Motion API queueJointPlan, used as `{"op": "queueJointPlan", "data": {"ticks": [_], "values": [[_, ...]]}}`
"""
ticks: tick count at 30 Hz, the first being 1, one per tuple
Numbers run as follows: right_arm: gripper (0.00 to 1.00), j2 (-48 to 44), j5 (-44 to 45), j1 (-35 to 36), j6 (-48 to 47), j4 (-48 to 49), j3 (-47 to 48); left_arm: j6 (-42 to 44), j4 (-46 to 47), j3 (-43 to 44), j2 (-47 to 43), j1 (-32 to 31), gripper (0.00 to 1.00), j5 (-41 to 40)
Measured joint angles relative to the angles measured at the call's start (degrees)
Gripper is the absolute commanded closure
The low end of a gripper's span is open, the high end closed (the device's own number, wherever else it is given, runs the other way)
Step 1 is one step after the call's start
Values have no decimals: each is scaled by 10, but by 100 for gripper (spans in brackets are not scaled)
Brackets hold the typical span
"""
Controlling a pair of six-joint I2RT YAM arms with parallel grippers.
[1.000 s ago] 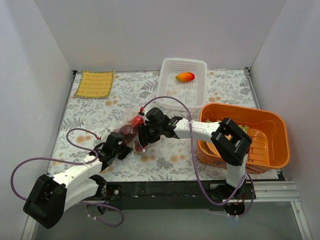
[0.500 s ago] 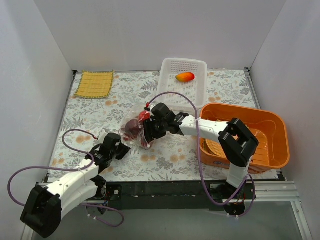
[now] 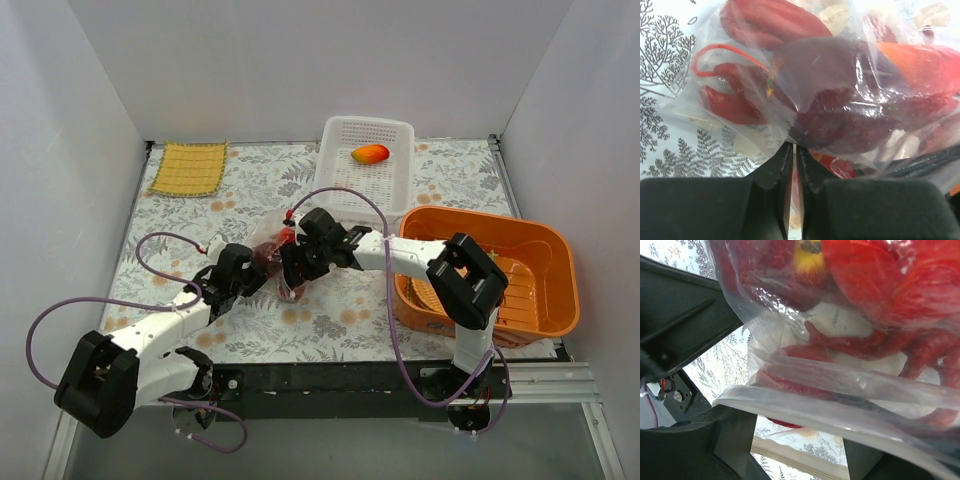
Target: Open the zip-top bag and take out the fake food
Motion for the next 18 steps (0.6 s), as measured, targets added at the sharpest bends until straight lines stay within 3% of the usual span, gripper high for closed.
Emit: {"op": "queueJointPlan", "data": {"ticks": [2,18], "values": [[28,0,-1,1,-4,0,0,0,19,-7,12,0,100,-2],[25,19,15,27,-17,-10,19,-40,104,-70,59,0,100,-20]]}}
